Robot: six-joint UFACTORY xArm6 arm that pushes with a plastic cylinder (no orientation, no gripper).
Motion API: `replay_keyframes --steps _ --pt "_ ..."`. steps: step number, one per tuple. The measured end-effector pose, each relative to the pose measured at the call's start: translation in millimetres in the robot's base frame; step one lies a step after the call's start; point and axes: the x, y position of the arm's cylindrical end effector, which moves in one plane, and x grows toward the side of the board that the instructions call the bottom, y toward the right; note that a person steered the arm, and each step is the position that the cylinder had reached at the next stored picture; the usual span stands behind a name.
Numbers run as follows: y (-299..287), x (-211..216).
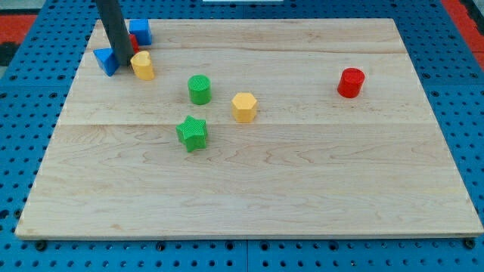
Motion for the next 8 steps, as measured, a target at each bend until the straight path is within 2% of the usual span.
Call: replay_keyframes --steps 1,2,3,4,5,6,7,8 --pt "21.1 63.7" --pt "96.3 67.1" --pt "137.2 75.3" --pt "145.7 65.8" --pt "187.6 84.8" --pt "212.8 78.7" --pt "161.1 34.6" --pt "76.3 4.4"
